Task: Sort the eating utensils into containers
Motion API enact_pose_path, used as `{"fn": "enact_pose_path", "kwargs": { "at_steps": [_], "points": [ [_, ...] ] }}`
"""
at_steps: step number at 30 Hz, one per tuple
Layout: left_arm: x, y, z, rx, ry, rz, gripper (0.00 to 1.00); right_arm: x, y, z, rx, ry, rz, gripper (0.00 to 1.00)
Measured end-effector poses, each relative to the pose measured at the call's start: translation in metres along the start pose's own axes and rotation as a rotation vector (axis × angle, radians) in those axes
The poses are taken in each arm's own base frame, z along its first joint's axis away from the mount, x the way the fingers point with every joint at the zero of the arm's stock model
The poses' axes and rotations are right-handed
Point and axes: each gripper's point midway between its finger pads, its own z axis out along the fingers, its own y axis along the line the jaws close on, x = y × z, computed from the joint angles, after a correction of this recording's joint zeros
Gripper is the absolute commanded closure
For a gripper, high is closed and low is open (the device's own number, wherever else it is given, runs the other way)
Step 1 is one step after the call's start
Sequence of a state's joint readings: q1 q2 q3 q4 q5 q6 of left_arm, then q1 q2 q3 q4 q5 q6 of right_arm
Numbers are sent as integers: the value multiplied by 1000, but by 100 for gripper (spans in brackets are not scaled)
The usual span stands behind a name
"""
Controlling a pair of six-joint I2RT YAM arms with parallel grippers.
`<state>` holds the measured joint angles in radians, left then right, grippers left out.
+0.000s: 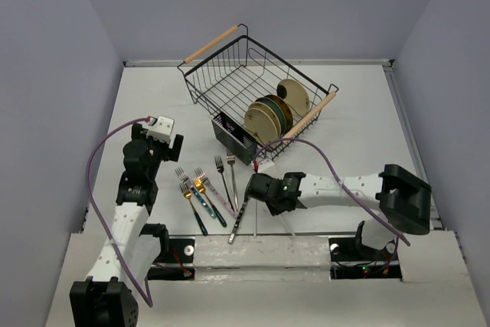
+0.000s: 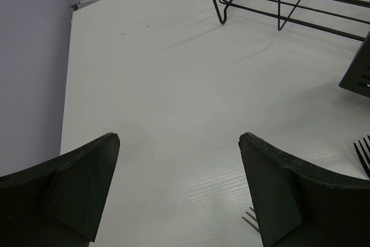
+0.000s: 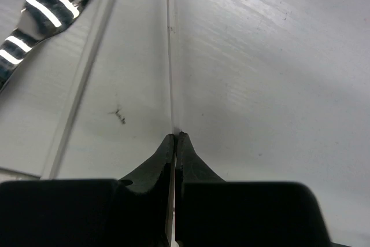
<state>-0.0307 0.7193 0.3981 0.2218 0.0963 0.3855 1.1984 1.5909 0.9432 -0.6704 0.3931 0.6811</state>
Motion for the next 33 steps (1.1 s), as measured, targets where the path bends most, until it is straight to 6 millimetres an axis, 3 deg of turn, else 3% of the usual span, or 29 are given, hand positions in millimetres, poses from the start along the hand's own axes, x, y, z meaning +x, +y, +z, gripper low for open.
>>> {"fn": "enact_pose_path", "kwargs": {
  "at_steps": [7,14,17,21,26,30,33],
  "points": [
    [4,0,-1,-4,3,1,1,-29,17,-48,-82,-106,-84,100],
    [3,2,-1,-17,0,3,1,-33,20,-65,-121,-153,-187,100],
    [3,3,-1,-22,3,3,1,-51,39,-94,-263,-279,-235,100],
    [3,4,-1,-25,1,3,1,-104,70,-174,-560,-658,-240,100],
    [2,4,-1,-28,-2,4,1,-178,64,-249,-557,-1109,-190,100],
    [2,4,-1,-29,-2,5,1,-230,44,-277,-375,-1365,-113,100],
    [2,5,-1,-29,-3,7,1,-260,27,-274,-224,-1472,-59,100]
  ]
}}
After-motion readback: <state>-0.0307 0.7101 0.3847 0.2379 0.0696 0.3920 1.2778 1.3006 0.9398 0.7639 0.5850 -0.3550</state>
